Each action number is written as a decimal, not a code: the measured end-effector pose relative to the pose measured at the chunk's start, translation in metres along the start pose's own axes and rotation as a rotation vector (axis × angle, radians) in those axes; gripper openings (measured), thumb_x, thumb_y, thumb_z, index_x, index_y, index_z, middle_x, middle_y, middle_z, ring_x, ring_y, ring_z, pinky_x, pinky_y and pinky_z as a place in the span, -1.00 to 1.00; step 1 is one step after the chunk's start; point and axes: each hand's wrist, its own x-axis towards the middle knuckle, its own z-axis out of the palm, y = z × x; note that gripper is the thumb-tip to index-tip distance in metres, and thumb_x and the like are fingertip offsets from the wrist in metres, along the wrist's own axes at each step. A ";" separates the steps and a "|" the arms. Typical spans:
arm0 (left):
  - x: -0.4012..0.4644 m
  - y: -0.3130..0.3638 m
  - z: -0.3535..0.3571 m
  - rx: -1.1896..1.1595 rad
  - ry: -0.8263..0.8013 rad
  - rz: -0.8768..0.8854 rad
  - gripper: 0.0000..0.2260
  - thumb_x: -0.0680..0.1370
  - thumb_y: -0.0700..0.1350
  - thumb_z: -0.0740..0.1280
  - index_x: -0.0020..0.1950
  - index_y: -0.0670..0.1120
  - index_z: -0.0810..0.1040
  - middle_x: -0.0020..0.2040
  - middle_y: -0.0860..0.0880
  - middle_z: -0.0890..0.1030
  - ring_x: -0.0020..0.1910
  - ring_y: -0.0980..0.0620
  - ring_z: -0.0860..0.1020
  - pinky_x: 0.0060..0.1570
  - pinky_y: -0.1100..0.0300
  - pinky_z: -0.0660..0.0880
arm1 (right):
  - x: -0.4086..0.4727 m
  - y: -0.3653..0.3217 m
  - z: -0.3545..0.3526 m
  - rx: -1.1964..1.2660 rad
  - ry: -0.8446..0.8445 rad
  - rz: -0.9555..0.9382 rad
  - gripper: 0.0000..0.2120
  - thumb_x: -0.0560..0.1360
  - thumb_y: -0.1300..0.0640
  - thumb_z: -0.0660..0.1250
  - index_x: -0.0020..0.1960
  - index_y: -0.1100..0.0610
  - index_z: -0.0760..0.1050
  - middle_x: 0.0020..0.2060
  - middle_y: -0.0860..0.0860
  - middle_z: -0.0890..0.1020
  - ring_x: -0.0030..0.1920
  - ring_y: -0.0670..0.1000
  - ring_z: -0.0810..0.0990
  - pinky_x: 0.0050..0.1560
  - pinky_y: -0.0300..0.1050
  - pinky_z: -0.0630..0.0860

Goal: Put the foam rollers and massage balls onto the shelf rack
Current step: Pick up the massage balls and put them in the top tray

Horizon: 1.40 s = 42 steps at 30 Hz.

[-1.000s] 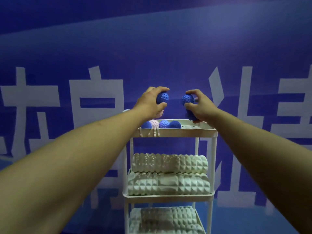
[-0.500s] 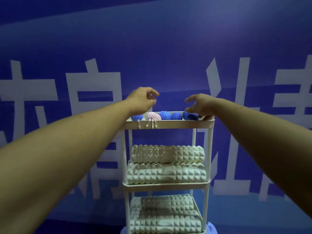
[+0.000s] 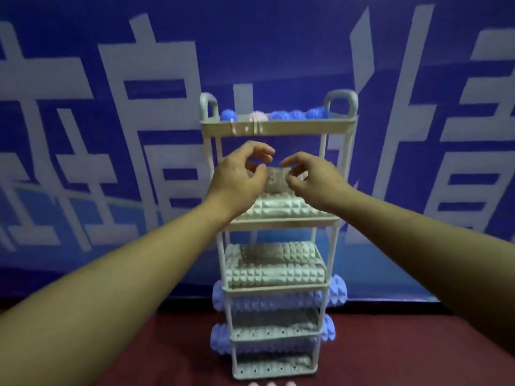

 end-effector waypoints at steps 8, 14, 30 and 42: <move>-0.186 -0.121 0.063 0.001 -0.150 -0.362 -0.69 0.46 -0.32 0.27 0.10 0.02 0.56 -0.10 0.11 0.64 -0.25 0.15 0.57 -0.15 0.34 0.48 | -0.126 0.111 0.139 0.059 -0.251 0.220 -0.68 0.50 0.20 0.33 0.25 0.06 0.52 -0.11 0.00 0.66 -0.19 -0.03 0.60 -0.10 -0.12 0.53; -0.310 -0.207 0.120 0.033 -0.282 -0.610 -0.65 0.47 -0.32 0.28 0.20 -0.01 0.55 -0.01 0.09 0.62 -0.39 0.25 0.47 -0.17 0.36 0.47 | -0.215 0.197 0.243 0.118 -0.375 0.416 -0.68 0.48 0.23 0.32 0.20 0.02 0.53 -0.23 -0.10 0.60 -0.24 -0.09 0.57 -0.10 -0.20 0.48; -0.483 -0.411 0.241 0.372 -0.802 -0.584 -0.54 0.49 -0.09 0.40 0.37 -0.06 0.39 0.31 -0.05 0.45 0.27 -0.10 0.42 0.26 0.10 0.34 | -0.348 0.382 0.440 -0.052 -0.666 0.798 -0.54 0.46 0.10 0.42 0.34 -0.02 0.44 0.13 0.12 0.56 0.12 0.19 0.56 0.15 -0.05 0.44; -0.562 -0.486 0.338 0.544 -0.802 -0.570 -0.24 0.35 0.25 0.44 0.36 -0.16 0.32 0.32 -0.14 0.35 0.28 -0.21 0.31 0.26 -0.06 0.37 | -0.376 0.433 0.531 -0.314 -0.606 0.759 -0.49 0.51 -0.01 0.39 0.40 -0.07 0.30 0.30 0.09 0.33 0.25 0.21 0.35 -0.11 0.02 0.34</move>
